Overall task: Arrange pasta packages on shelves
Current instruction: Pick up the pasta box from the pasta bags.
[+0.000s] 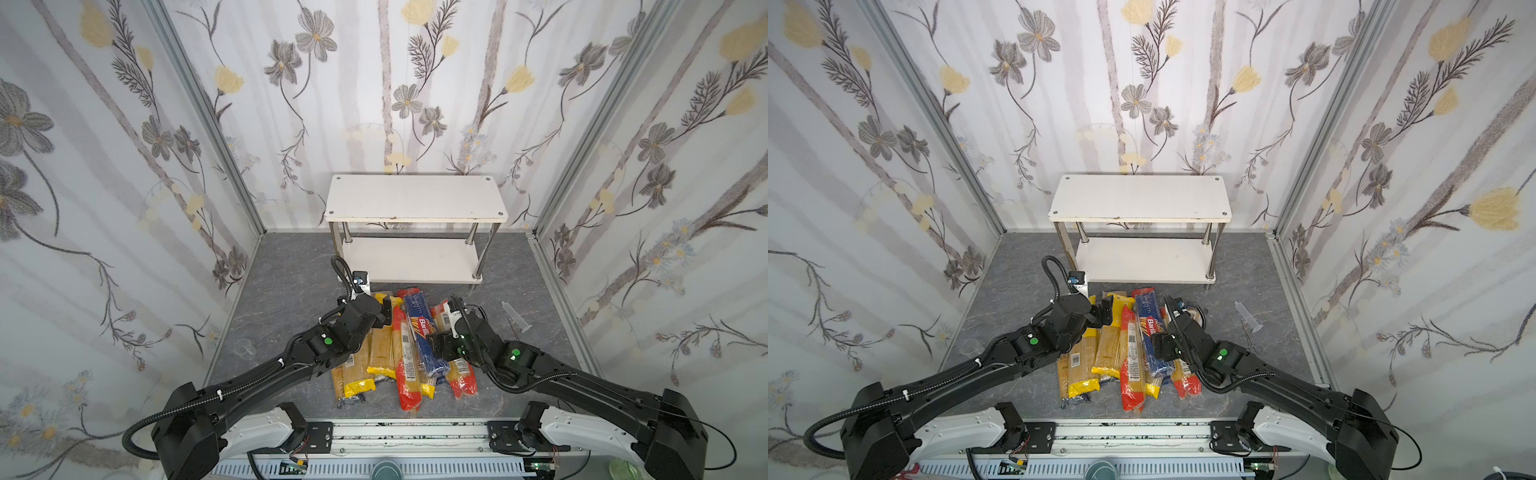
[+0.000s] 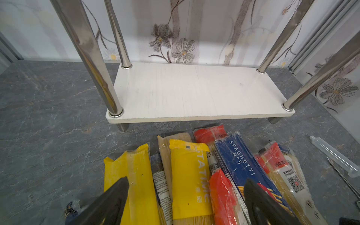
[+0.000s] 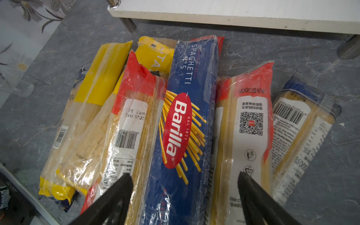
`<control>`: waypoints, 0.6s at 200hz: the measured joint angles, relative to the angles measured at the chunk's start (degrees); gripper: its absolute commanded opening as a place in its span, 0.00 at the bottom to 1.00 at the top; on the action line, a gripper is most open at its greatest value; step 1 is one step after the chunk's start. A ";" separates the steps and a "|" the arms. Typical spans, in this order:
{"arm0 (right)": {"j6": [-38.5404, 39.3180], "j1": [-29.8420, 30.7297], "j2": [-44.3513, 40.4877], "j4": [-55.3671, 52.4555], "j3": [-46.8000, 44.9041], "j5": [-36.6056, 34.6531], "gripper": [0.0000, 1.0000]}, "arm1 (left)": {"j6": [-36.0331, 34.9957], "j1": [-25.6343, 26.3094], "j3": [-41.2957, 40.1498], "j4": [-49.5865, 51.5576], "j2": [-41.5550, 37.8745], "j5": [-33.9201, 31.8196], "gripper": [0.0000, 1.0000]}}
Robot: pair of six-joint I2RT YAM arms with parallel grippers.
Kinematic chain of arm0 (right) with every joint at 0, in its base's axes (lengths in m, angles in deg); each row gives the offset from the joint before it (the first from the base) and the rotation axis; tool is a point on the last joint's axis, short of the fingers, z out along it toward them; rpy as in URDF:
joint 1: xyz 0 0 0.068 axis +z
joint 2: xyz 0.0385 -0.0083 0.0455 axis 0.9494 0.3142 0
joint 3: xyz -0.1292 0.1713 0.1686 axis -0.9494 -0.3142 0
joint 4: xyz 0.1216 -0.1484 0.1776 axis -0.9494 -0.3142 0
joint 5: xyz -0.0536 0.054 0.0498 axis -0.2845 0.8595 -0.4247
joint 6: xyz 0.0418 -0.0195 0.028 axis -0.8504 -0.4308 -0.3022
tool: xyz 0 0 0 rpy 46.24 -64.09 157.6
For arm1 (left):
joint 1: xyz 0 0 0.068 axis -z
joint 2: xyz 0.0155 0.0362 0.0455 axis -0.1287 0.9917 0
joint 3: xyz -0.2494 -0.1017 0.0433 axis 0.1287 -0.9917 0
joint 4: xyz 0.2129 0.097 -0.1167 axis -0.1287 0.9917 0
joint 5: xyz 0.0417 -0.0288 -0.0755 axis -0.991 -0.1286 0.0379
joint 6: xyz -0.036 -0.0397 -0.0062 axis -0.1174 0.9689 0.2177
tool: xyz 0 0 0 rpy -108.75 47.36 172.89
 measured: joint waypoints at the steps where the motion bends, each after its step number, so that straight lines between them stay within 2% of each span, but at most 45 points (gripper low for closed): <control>1: 0.00 0.15 0.11 0.00 0.02 0.07 0.85 | 0.15 0.00 0.07 0.24 -0.09 0.07 0.94; 65: -0.92 2.99 5.75 0.33 1.51 0.90 0.86 | 2.47 0.07 3.10 7.06 0.61 4.09 0.95; 120: -1.03 3.23 12.28 -1.14 4.07 -0.09 0.88 | 2.10 0.07 6.32 8.07 1.75 5.97 0.96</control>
